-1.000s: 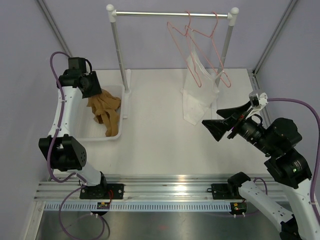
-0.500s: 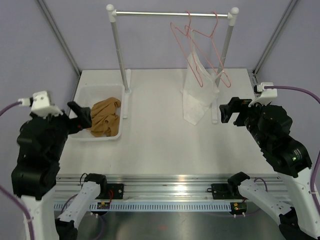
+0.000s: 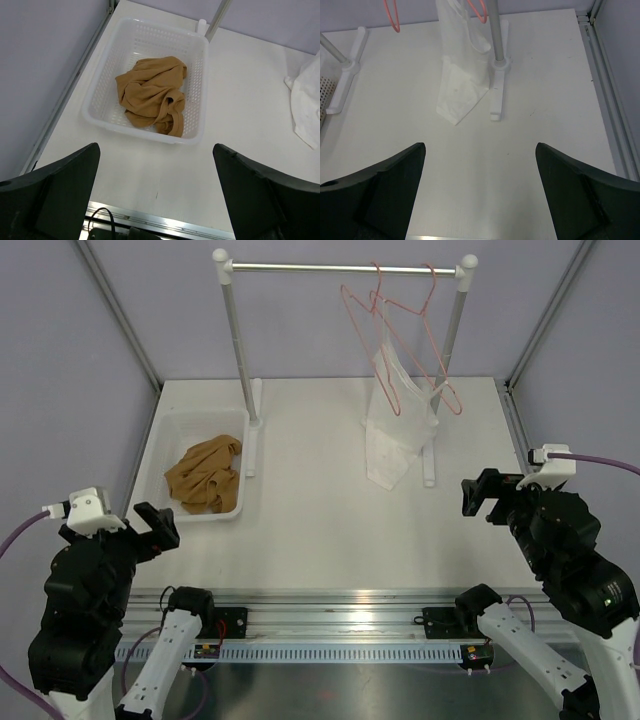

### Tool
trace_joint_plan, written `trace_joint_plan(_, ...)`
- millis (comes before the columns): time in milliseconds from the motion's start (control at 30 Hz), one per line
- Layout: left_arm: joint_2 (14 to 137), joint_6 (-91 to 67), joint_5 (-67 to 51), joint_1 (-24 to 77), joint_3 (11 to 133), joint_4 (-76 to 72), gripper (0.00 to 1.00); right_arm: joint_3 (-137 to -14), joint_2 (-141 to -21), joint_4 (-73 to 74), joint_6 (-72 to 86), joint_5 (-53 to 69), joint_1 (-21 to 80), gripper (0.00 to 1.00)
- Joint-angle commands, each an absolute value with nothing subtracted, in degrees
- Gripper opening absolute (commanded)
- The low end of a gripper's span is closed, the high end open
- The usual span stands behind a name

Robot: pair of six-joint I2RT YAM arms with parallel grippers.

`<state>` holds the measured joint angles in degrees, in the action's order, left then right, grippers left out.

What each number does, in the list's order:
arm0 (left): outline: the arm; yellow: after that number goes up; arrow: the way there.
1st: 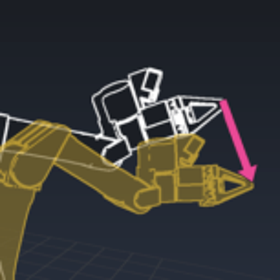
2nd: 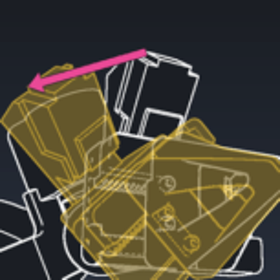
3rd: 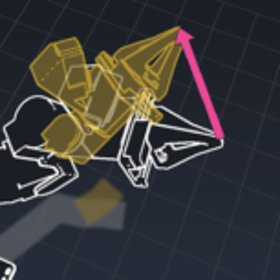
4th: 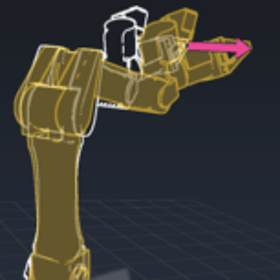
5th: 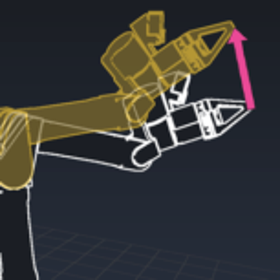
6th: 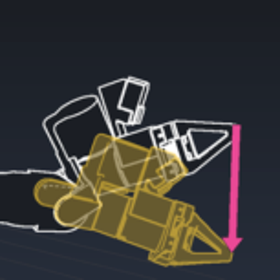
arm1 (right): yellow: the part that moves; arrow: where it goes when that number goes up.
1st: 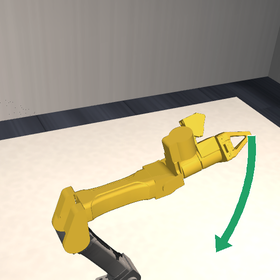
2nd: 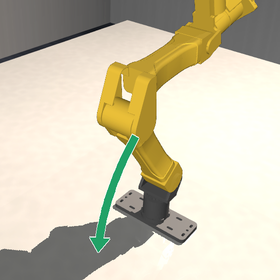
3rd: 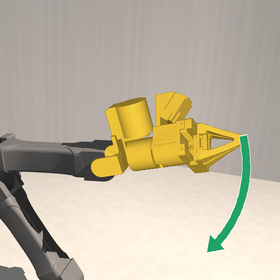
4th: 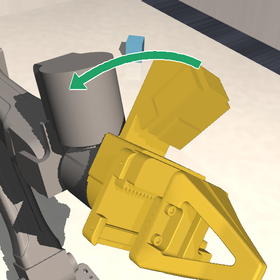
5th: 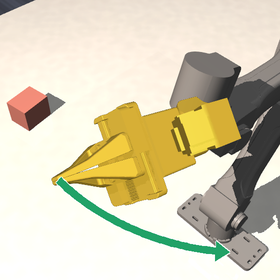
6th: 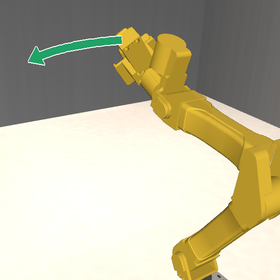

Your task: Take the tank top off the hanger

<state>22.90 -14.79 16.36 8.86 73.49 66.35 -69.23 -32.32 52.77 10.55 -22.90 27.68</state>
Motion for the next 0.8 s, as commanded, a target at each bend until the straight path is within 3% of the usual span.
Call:
trace_joint_plan(0,21.2,-13.8,15.7,9.1,72.3,64.3,0.99,-68.1,-32.6,53.4,11.2,-25.6,27.6,0.99)
trace_joint_plan(767,20.8,-12.6,13.6,9.1,69.3,61.8,0.99,-70.9,-33.5,56.1,11.7,-26.0,27.5,1.0)
